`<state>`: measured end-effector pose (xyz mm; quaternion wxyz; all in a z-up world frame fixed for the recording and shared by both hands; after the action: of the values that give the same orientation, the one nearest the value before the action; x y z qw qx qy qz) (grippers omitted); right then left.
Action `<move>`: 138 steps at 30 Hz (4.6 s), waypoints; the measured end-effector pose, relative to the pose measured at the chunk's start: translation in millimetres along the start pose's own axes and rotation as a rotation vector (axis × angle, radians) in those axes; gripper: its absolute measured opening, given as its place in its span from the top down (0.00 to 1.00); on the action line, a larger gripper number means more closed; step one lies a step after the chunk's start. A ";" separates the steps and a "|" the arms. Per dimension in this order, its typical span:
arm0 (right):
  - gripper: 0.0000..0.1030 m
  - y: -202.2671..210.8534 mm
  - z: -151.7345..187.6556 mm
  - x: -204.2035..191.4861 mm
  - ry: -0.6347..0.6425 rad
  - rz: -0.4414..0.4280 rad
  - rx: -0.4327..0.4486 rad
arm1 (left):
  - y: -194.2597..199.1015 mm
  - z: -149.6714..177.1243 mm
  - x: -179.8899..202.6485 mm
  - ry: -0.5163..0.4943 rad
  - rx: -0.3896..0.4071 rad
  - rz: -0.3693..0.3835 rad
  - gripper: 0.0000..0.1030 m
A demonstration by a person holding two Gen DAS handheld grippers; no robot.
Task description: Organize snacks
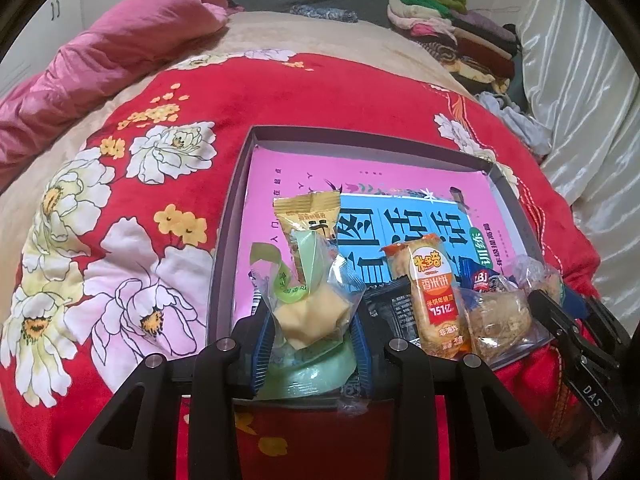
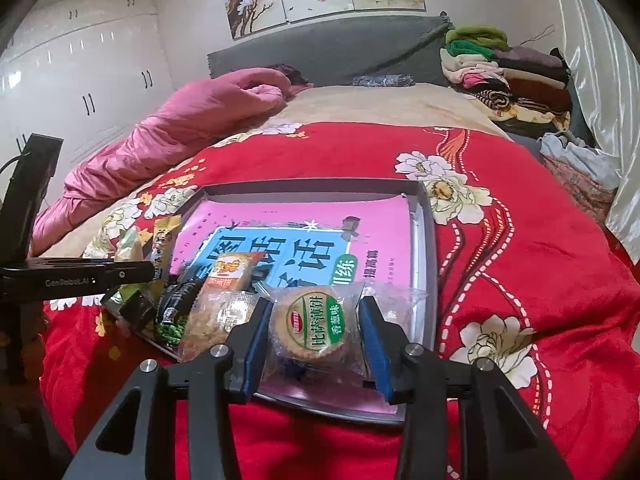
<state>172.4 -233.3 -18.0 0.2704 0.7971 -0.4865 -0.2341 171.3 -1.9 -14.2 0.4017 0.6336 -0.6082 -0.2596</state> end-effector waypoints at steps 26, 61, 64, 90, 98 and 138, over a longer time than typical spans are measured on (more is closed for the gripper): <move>0.56 -4.8 -0.8 1.5 -0.038 -0.046 -0.008 | -0.8 -1.5 1.7 -0.012 -0.014 -0.011 0.63; 0.35 19.3 -7.7 2.9 -0.044 -0.033 0.062 | 26.6 -2.6 8.9 -0.021 0.041 0.024 0.33; 0.32 26.2 -9.4 1.5 -0.041 -0.031 0.082 | 35.8 -2.6 9.5 -0.020 0.060 0.034 0.32; 0.12 88.5 40.4 -43.4 -0.044 0.038 0.039 | 86.9 88.1 1.7 -0.021 0.073 0.036 0.24; 0.11 96.1 58.4 -58.2 -0.003 0.058 0.004 | 93.2 104.6 2.9 -0.009 0.063 0.038 0.24; 0.08 104.1 63.4 -60.5 0.017 0.112 0.015 | 115.5 121.2 5.7 -0.035 0.073 0.041 0.24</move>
<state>39.3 -231.2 10.0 0.2811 0.7726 -0.5298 -0.2083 8.0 -23.7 16.2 0.3727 0.6306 -0.6371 -0.2400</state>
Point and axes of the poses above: each gripper's, at about its wrist camera, not at the fingertips, and y roughly against the way its jaws point, x to its right, z to its underside, the point moved 1 cm from there along -y, roughly the way its jaws point, and after that the axes turned 2 degrees about z, right-handed, at the moved point
